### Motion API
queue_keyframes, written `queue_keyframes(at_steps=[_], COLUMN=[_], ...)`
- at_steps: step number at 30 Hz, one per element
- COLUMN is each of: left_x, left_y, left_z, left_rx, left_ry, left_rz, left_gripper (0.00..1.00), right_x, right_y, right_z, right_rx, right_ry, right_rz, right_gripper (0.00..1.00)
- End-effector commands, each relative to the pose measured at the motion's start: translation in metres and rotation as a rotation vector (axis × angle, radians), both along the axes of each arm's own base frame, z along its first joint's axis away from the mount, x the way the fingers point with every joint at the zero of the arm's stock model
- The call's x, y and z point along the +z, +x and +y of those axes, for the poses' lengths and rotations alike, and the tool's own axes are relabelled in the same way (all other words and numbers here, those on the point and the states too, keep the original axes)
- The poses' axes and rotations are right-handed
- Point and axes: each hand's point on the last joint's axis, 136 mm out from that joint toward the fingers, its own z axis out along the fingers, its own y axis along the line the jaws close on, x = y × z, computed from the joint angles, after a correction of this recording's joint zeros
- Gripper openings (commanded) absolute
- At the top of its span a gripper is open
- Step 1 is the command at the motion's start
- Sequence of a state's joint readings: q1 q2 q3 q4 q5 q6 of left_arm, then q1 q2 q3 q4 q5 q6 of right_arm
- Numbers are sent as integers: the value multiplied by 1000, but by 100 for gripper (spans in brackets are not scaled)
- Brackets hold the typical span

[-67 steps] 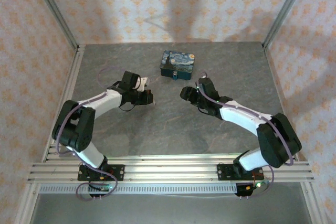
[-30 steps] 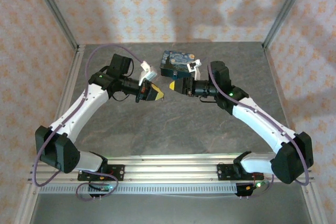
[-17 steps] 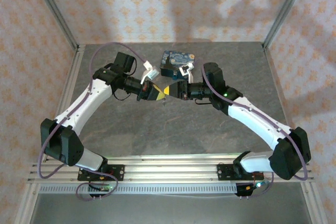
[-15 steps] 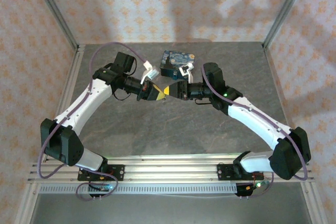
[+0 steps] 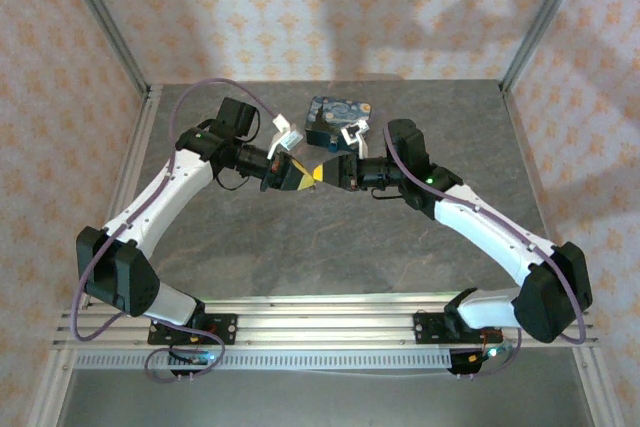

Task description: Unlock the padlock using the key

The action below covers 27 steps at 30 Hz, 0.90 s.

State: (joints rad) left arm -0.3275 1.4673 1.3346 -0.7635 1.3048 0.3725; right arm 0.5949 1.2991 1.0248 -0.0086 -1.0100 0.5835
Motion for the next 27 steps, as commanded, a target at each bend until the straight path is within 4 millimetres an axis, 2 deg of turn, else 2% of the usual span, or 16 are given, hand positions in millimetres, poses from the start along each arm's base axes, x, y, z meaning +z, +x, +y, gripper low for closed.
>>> queue_keyframes(at_steps=[1, 6, 10, 18, 20, 22, 24, 27], left_x=[11, 11, 10, 5, 2, 1, 1, 8], left_y=[-3, 2, 6, 26, 34, 41, 47, 59], left_z=[-5, -6, -7, -3, 1, 5, 10, 21], left_rx=[-25, -19, -4, 119, 182, 245, 303, 436], left_ry=[-24, -27, -20, 27, 47, 59, 53, 21], left_rz=[10, 21, 19, -22, -33, -42, -38, -20], left_gripper=[0, 0, 0, 0, 11, 33, 40, 46], right_x=[18, 16, 11, 2, -1, -1, 1, 8], right_y=[-4, -3, 1, 15, 19, 23, 27, 31], right_z=[3, 4, 4, -2, -5, -10, -16, -26], right_rx=[28, 23, -1, -97, -128, -161, -196, -235], right_ry=[47, 55, 50, 22, 11, 2, -8, -39], right_rz=[-36, -25, -22, -23, -26, -41, -62, -129], right_gripper=[21, 12, 0, 0, 0, 0, 0, 0])
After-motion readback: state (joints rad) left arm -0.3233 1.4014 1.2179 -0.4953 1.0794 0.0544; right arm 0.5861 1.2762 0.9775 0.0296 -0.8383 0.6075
